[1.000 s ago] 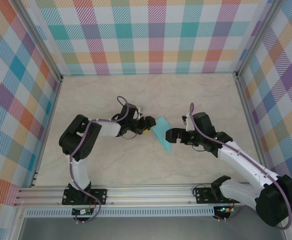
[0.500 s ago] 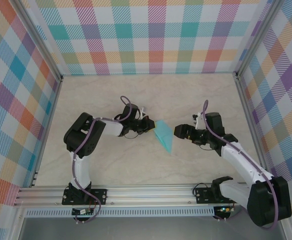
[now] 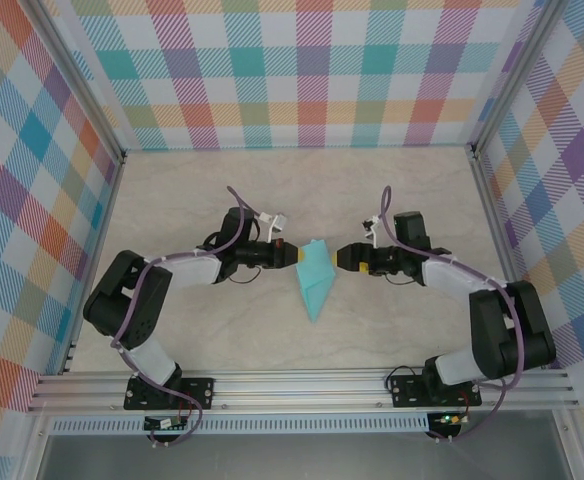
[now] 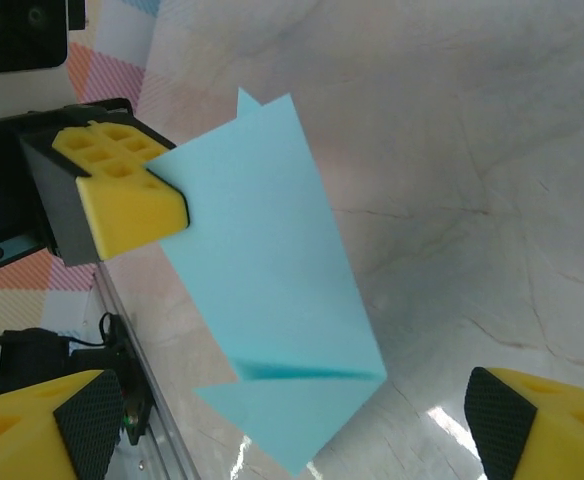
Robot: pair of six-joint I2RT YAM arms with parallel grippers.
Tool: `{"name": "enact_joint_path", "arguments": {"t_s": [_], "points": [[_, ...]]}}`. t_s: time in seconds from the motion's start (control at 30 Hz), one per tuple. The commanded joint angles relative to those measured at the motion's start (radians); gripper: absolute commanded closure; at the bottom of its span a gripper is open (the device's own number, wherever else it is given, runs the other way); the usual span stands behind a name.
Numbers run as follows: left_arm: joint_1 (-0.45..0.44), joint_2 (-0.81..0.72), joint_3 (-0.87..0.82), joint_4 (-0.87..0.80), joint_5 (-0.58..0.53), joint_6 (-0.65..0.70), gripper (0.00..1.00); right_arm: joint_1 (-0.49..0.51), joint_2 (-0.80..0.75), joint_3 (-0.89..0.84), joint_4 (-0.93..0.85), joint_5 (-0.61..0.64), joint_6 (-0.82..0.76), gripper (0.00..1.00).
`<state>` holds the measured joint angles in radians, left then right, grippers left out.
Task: Fold a paper plane with a square sheet of paper (fold left side to right side)
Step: Pick up the paper from the center of the table, then place the paper at the center of the table.
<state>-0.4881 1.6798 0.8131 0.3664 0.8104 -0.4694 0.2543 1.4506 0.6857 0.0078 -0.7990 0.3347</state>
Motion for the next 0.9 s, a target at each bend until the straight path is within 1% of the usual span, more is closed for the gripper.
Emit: {"name": "enact_joint_path", "arguments": {"t_s": [0.0,0.07,0.1,0.17,0.3,0.53,0.67,0.77,0.87], "points": [[0.006,-0.023,-0.02,-0.026,0.082,0.099,1.0,-0.003,0.063,0.042,0.104,-0.148,-0.076,0.11],[0.006,-0.027,-0.02,-0.027,0.096,0.107,1.0,-0.004,0.099,0.044,0.127,-0.178,-0.088,0.13],[0.007,-0.03,-0.02,-0.03,0.102,0.113,1.0,-0.003,0.117,0.047,0.141,-0.193,-0.085,0.16],[0.006,-0.028,-0.02,-0.032,0.112,0.118,1.0,-0.003,0.147,0.046,0.182,-0.219,-0.061,0.21],[0.007,-0.018,-0.016,-0.027,0.126,0.119,1.0,-0.001,0.195,0.032,0.261,-0.258,-0.025,0.27],[0.006,0.007,-0.005,-0.025,0.141,0.12,1.0,0.012,0.264,0.044,0.261,-0.289,-0.039,0.34],[0.005,0.02,0.002,-0.028,0.146,0.124,1.0,0.02,0.282,0.041,0.281,-0.308,-0.036,0.49],[0.005,0.031,0.006,-0.03,0.147,0.123,1.0,0.022,0.301,0.04,0.292,-0.335,-0.039,0.56],[0.003,0.043,0.014,-0.037,0.154,0.124,1.0,0.024,0.309,0.038,0.293,-0.354,-0.047,0.67]]}}
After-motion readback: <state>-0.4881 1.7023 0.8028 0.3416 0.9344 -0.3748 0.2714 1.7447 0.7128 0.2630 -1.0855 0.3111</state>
